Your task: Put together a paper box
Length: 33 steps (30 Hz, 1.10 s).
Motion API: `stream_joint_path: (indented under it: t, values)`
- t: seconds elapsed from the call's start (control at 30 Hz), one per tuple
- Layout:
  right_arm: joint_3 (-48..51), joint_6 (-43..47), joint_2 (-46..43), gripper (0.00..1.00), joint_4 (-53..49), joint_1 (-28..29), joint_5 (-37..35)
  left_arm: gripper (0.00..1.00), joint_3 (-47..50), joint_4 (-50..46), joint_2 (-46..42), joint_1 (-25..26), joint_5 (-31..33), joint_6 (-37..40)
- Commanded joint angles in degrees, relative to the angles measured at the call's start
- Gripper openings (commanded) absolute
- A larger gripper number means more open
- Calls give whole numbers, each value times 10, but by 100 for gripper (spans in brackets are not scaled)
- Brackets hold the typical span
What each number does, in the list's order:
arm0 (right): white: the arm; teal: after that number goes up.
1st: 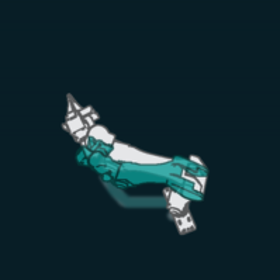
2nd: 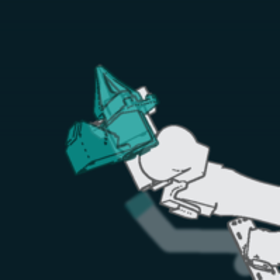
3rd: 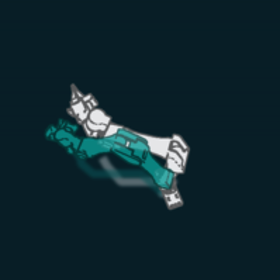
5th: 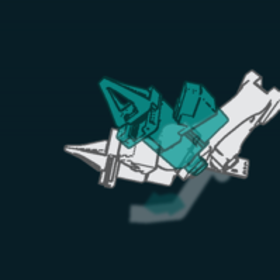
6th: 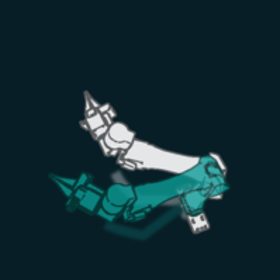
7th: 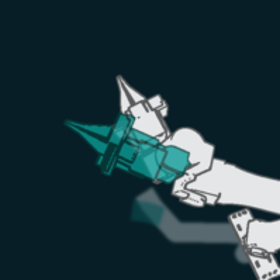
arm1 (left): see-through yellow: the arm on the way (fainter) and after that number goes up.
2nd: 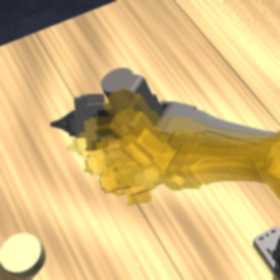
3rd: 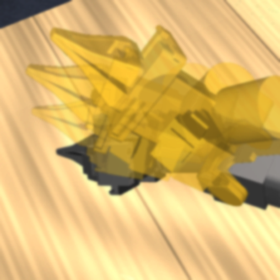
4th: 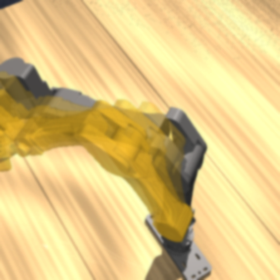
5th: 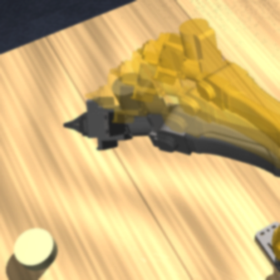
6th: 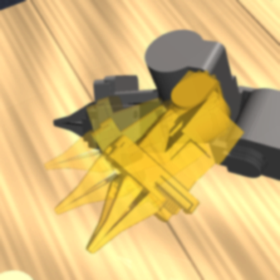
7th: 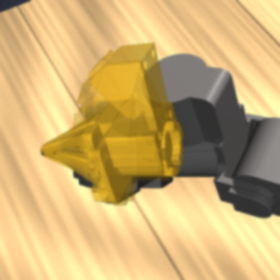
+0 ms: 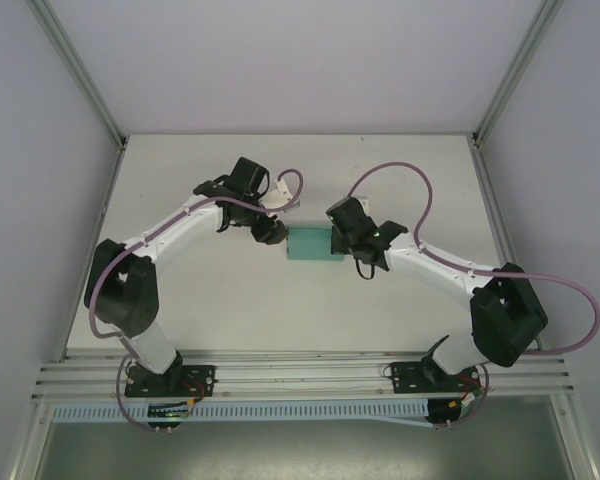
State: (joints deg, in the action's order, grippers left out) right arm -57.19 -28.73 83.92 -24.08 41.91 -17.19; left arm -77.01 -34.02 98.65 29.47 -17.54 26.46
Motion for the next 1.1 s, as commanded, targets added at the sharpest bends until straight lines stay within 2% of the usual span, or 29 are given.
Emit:
stream_joint_path:
  t: [0.0,0.23,0.4,0.67,0.83,0.9,1.07]
  values:
    - [-12,12,12,0,-56,-11,54,48,-14,-8,23,0,-8,23]
    - [-45,32,10,0,-97,-37,100,35,-5,12,13,0,-3,30]
    - [-66,40,21,0,-115,-39,99,28,-17,5,21,0,-9,21]
    - [-81,46,34,0,-136,-39,94,30,-25,-5,11,0,-27,8]
    - [-85,47,37,0,-136,-39,99,22,-25,-10,9,0,-40,13]
    - [-86,47,38,0,-135,-39,100,12,-32,-14,13,0,-51,5]
    - [-91,48,40,0,-137,-39,100,9,-41,-7,11,0,-75,-33]
